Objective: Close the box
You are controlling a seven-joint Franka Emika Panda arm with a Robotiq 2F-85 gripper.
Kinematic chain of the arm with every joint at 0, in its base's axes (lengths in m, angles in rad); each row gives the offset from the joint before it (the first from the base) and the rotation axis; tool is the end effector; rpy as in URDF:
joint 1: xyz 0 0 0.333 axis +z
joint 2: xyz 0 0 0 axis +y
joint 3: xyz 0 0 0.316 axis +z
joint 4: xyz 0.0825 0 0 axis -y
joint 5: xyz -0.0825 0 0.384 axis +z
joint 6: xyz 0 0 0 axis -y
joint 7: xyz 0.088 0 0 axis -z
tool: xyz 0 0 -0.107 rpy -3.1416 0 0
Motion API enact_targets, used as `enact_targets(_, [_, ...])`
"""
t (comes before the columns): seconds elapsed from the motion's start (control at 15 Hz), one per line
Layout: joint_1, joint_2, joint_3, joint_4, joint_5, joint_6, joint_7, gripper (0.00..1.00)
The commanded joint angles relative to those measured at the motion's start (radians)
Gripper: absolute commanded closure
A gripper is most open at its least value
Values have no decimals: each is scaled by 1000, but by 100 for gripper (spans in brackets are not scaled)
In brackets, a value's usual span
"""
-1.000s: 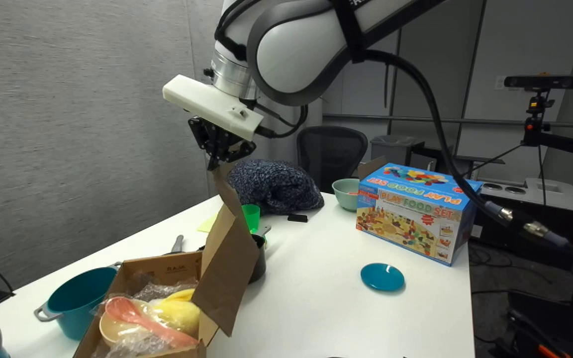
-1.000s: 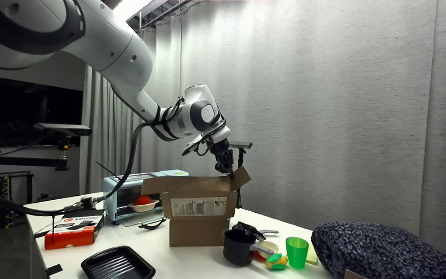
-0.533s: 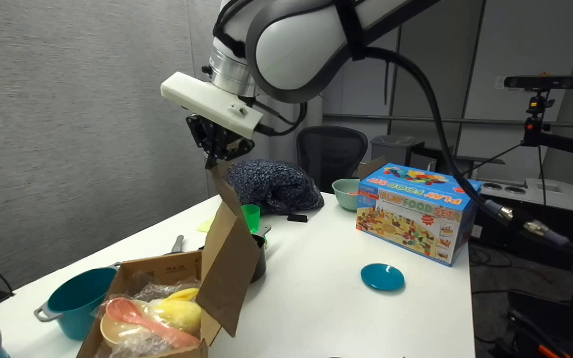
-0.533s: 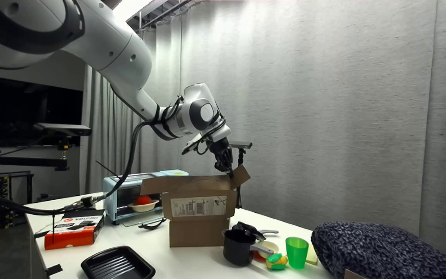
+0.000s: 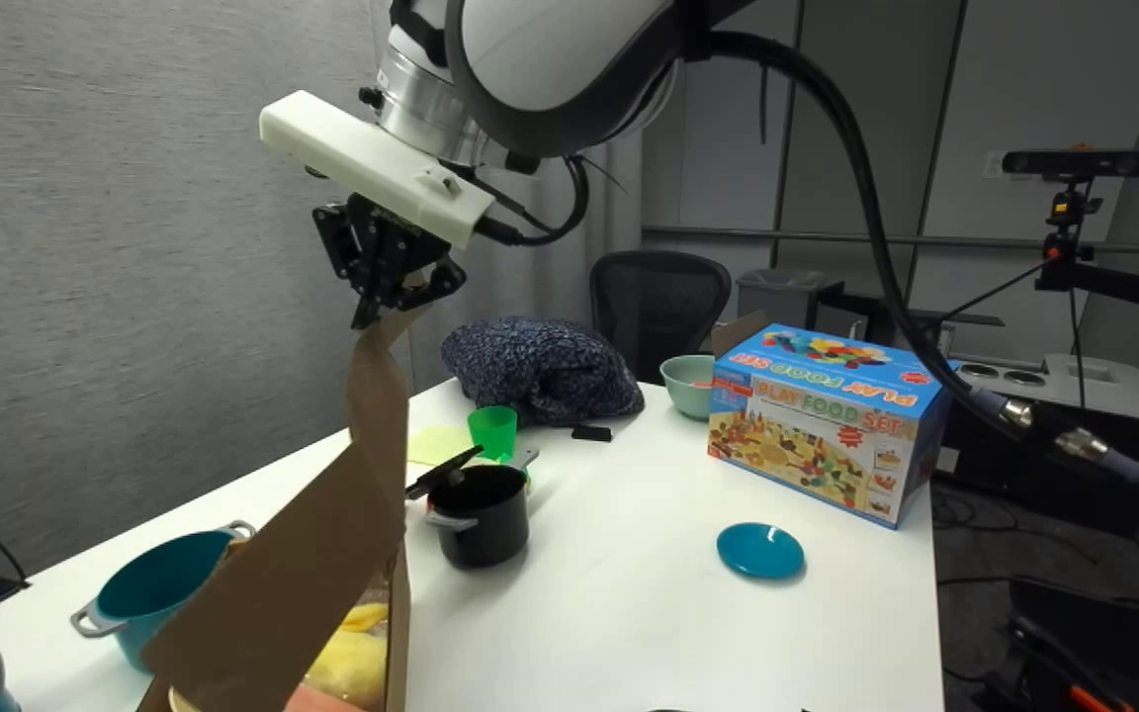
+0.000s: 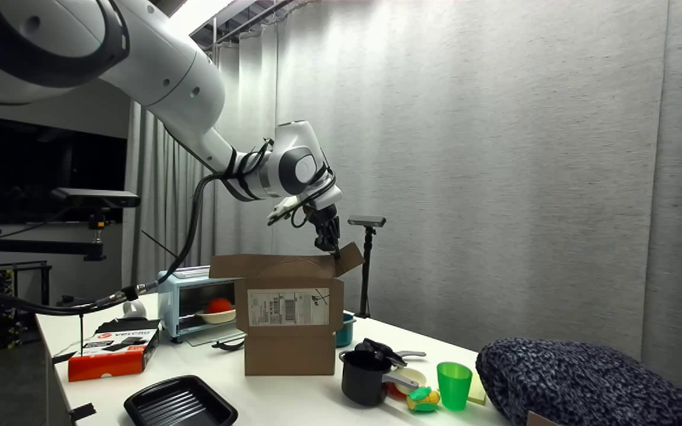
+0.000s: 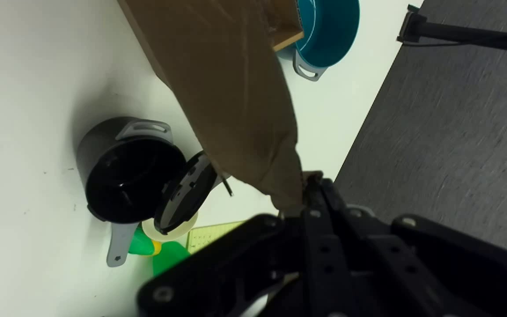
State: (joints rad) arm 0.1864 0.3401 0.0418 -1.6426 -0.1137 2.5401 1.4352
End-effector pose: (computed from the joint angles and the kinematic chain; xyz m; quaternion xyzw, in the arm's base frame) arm 0.6817 0.1559 0.4811 -0.8093 0.5176 -0.2129 0.1780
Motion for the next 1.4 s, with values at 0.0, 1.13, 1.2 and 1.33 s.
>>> enact_targets(0.0, [17,30,-16,18,6,8,-15,99])
enact_targets(1.13, [44,37,-25,33,-12,-163,-112,99])
enact_targets(1.2, [40,27,-19,35,-4,-205,-134,99])
enact_targets(1.33, [37,2,-15,33,-5,-296,-172,71])
